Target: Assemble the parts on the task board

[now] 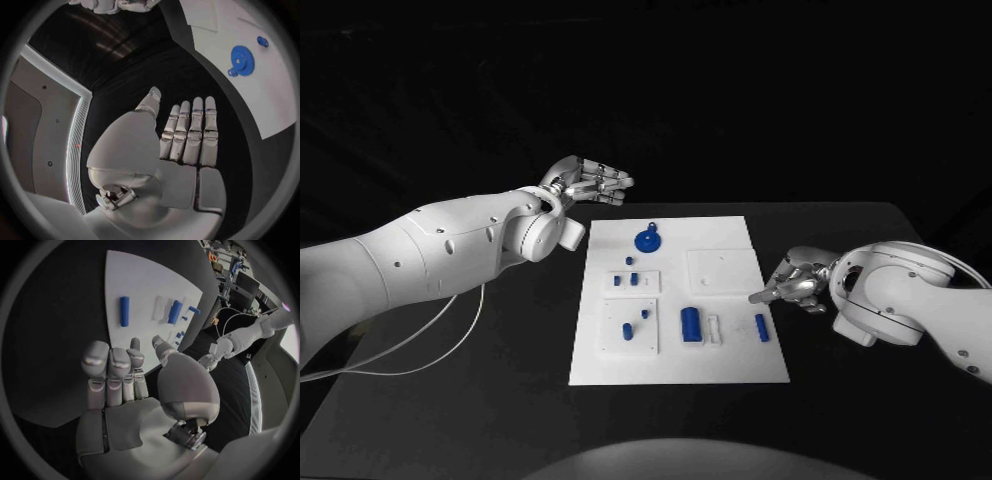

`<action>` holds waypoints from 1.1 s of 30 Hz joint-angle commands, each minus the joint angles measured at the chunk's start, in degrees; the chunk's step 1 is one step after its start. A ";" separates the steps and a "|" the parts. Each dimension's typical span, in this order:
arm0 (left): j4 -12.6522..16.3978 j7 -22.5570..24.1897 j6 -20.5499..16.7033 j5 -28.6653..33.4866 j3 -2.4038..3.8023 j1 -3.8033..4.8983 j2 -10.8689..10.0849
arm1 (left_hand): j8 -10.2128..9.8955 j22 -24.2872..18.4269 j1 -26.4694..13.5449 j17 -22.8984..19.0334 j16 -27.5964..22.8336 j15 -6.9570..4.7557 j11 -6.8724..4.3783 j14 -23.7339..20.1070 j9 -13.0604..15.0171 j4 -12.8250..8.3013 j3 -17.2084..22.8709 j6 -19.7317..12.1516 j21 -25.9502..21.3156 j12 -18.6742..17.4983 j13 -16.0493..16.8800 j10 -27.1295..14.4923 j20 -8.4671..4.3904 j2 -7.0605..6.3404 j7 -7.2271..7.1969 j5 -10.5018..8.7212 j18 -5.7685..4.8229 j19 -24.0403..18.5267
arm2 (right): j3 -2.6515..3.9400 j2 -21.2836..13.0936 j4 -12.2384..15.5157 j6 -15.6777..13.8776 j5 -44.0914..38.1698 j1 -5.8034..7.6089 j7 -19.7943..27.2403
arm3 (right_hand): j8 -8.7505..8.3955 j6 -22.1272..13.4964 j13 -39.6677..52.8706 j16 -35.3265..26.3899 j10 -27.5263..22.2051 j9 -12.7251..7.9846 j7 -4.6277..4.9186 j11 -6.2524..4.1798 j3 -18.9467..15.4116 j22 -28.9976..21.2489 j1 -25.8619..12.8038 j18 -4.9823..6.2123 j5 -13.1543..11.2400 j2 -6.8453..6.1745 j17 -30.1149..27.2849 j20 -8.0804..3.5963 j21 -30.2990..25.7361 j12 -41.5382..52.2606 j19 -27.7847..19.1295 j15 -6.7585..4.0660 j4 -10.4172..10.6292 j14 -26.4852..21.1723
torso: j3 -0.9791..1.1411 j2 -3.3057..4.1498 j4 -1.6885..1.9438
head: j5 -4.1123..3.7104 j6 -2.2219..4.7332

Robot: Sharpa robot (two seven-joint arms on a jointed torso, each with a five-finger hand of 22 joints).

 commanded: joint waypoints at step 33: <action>0.12 0.35 0.98 1.64 0.03 0.01 -0.25 | 0.08 -0.04 -0.14 0.05 -0.15 -0.04 0.01 -0.17 -0.08 -0.12 -0.11 0.29 0.03 -0.15 -0.02 -0.19 0.26 -0.19 0.26 -0.20 -0.03 -0.02 | -0.80 1.59 -1.26 8.29 -9.41 -3.56 -0.40 | 0.24 1.09 -0.67 -0.19 0.54 0.40 -0.32 -0.31 3.93 3.25 -1.31 -1.50 -0.45 -1.04 0.26 -0.42 -0.66 -1.31 3.40 -0.35 -0.17 0.23 | -0.06 0.00 0.15 | -0.07 -0.84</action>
